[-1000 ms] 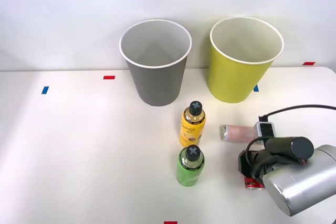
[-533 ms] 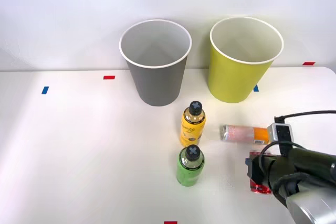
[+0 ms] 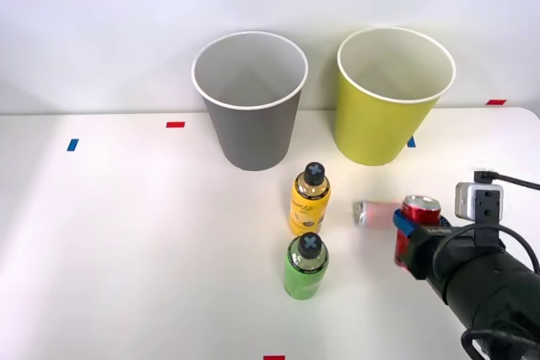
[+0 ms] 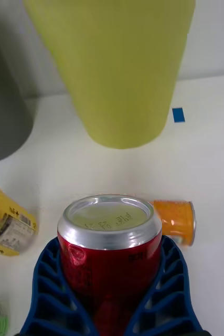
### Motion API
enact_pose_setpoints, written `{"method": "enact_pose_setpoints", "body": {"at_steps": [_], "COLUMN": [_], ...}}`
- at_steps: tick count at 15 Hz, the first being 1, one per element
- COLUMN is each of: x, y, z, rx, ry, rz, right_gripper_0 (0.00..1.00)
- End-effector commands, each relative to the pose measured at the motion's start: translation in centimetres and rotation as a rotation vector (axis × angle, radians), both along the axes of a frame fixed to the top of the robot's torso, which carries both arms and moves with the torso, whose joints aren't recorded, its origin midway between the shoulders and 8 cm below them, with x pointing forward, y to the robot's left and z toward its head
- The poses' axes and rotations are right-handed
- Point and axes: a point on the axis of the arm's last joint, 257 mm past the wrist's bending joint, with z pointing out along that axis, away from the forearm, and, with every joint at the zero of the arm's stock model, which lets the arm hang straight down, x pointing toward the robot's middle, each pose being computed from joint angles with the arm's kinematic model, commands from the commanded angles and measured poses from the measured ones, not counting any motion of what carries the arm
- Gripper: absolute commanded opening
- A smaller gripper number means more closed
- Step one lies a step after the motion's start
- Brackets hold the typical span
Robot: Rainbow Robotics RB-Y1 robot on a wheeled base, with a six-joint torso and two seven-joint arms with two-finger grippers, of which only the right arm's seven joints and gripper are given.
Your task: Put cans in the gray bin, plastic bottles in the light green bin
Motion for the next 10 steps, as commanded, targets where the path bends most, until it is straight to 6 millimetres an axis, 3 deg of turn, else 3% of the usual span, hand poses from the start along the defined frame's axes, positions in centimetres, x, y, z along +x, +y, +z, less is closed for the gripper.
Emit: {"method": "enact_pose_setpoints", "body": {"at_steps": [1, 5, 10], "x": [1.0, 2.0, 2.7], "y": [0.8, 1.9, 4.2], "z": [3.7, 7.3, 14.6], "rx": [0.049, 0.11, 0.279], "ry": [-0.149, -0.263, -0.465], "rz": [0.007, 0.032, 0.118], "right_gripper_0": [0.0, 0.0, 0.0]}}
